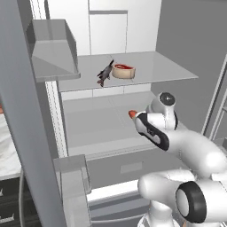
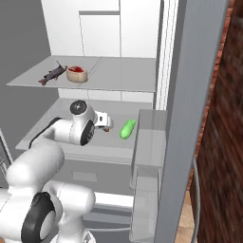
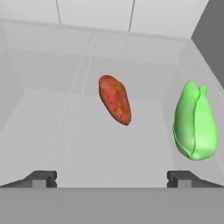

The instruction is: Gather the sweet potato and corn from the fridge and place them on a tray on the dining counter. Then gather the fish and steak from the fridge and place them on the other tray.

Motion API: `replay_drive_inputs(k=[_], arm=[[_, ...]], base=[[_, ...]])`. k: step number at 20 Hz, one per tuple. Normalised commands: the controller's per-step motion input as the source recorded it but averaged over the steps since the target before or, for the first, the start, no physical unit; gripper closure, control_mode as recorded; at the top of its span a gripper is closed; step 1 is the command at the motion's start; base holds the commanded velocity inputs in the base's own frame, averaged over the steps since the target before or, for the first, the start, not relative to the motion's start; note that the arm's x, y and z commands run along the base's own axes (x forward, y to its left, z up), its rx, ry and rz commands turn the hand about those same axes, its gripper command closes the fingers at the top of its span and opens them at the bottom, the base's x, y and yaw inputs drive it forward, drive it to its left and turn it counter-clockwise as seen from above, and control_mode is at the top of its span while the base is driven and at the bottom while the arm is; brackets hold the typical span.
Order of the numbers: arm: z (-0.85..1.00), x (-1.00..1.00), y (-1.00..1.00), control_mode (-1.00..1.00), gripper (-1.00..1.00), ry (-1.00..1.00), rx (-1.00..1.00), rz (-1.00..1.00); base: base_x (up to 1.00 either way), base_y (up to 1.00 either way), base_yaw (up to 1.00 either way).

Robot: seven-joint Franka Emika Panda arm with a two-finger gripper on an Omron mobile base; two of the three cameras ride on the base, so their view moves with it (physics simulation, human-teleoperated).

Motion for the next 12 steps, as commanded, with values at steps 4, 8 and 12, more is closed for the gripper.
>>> replay_drive_inputs(k=[4,8,12], arm=[[-0.29,0.55,0.00,-1.00,-1.00,0.04,-0.02,0.00],[-0.26,0.34,0.00,-1.00,-1.00,0.00,-0.01,0.00],[-0.20,0.28,0.00,-1.00,-1.00,0.00,-0.01,0.00]], base=[[0.00,0.00,0.00],[0.00,0.00,0.00],[0.00,0.00,0.00]])
